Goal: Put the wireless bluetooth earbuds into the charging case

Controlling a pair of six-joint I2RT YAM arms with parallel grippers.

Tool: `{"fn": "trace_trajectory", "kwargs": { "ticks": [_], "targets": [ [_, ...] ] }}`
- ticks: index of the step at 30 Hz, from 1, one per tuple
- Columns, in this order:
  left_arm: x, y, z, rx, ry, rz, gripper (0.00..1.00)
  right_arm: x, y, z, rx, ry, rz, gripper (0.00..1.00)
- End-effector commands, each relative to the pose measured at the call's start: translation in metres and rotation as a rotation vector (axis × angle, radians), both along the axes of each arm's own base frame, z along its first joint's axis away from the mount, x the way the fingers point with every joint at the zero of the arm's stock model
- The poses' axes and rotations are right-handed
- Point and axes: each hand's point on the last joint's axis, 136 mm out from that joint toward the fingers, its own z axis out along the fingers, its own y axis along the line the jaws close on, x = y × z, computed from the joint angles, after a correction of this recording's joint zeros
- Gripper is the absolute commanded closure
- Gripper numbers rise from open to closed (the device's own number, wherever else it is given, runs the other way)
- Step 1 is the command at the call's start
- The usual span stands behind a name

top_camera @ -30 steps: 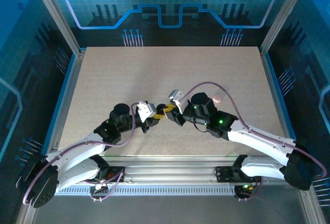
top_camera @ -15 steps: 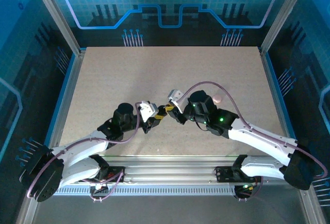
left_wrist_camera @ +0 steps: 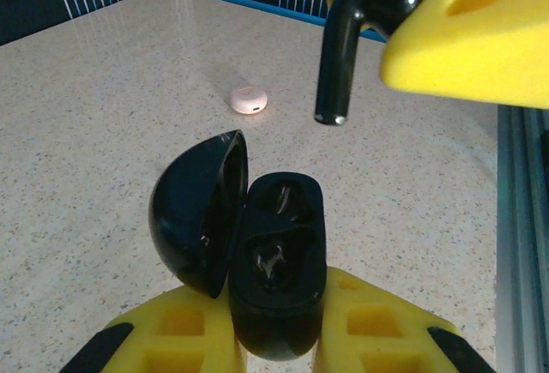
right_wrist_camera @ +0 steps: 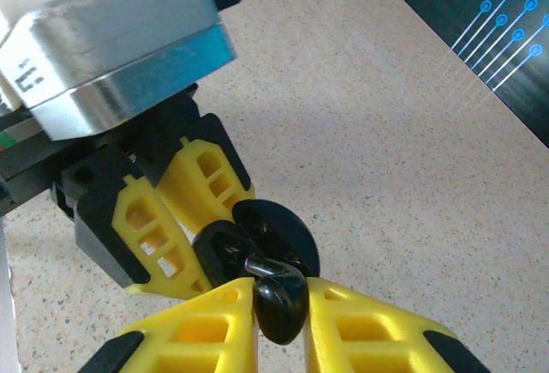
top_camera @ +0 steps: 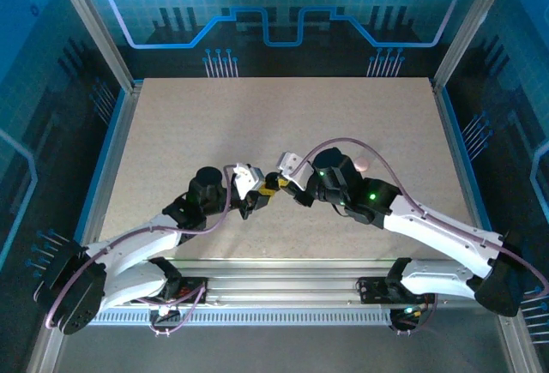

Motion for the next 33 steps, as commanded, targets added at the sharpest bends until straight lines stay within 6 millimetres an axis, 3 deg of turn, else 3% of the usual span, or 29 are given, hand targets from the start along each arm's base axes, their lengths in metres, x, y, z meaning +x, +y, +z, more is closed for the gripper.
{"fn": "trace_trajectory", "kwargs": {
  "ticks": [1,22,33],
  "targets": [
    [0.001,-0.006,0.018,-0.044,-0.017,-0.032,0.85,-0.002,0.003,0.005,-0.052,-0.042,0.023,0.81],
    [-0.001,-0.008,0.027,-0.067,-0.024,-0.050,0.85,-0.001,0.011,-0.007,-0.198,-0.113,0.039,0.82],
    [0.001,-0.006,0.025,-0.054,-0.026,-0.035,0.85,-0.003,0.004,-0.002,-0.219,-0.137,0.025,0.82]
  ]
}}
